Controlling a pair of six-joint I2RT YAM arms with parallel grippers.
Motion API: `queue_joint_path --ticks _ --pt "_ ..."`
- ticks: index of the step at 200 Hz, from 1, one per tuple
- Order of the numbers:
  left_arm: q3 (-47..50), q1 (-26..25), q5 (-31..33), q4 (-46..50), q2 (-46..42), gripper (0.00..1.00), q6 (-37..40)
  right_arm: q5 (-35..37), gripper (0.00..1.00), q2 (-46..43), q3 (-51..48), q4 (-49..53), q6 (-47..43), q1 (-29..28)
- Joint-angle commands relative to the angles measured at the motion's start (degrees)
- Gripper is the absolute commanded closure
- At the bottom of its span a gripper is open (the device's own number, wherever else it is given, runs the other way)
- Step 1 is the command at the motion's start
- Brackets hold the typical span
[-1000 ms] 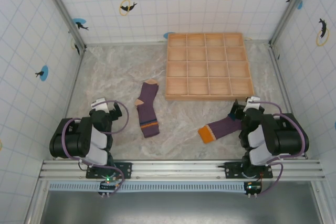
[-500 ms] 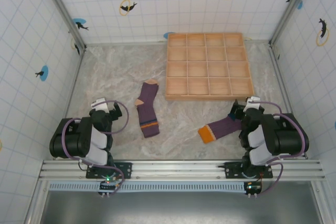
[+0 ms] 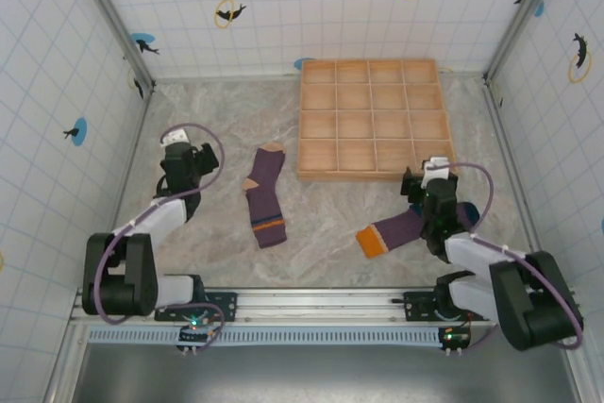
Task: Roll the socks
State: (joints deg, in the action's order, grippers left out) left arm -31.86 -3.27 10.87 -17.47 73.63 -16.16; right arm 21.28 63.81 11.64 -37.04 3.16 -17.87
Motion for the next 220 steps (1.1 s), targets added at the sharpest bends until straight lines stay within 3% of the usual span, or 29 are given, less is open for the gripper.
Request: queue_joint_path --ticks 1,16,39,59,95,116,156,220 --pt "-2.31 -0.94 -3.78 17.95 -5.09 0.09 -7.05 3.13 0.1 -5.07 4.73 18.56 3.34 -3.99" --pt "-5.44 -2.69 -6.12 24.3 -7.64 0.09 -8.64 2.57 0.15 -7.35 7.88 27.02 10.93 -6.23" --pt "-11.29 -7.45 -10.37 33.13 -9.27 0.09 -10.74 -9.76 0.18 -7.42 13.77 41.96 21.77 -6.78" --pt "-12.87 -11.27 -17.25 35.48 -10.52 0.1 -14.37 -13.48 0.21 -7.86 14.2 46.65 27.69 -10.89" --pt "-13.81 -19.0 -23.47 38.26 -10.86 0.14 -19.84 -6.75 0.23 -8.52 16.42 57.05 32.85 -22.6" --pt "-14.46 -25.61 -24.01 38.3 -9.49 0.14 -21.83 -2.8 0.27 -9.29 16.52 59.89 33.28 -29.49" --pt "-17.75 -33.71 -25.95 35.08 -3.42 0.15 -23.83 3.23 0.33 -6.9 17.17 62.38 31.91 -41.77" --pt "-20.26 -36.33 -28.38 30.94 2.92 0.15 -25.21 4.57 0.43 3.25 18.95 63.55 31.95 -48.54"
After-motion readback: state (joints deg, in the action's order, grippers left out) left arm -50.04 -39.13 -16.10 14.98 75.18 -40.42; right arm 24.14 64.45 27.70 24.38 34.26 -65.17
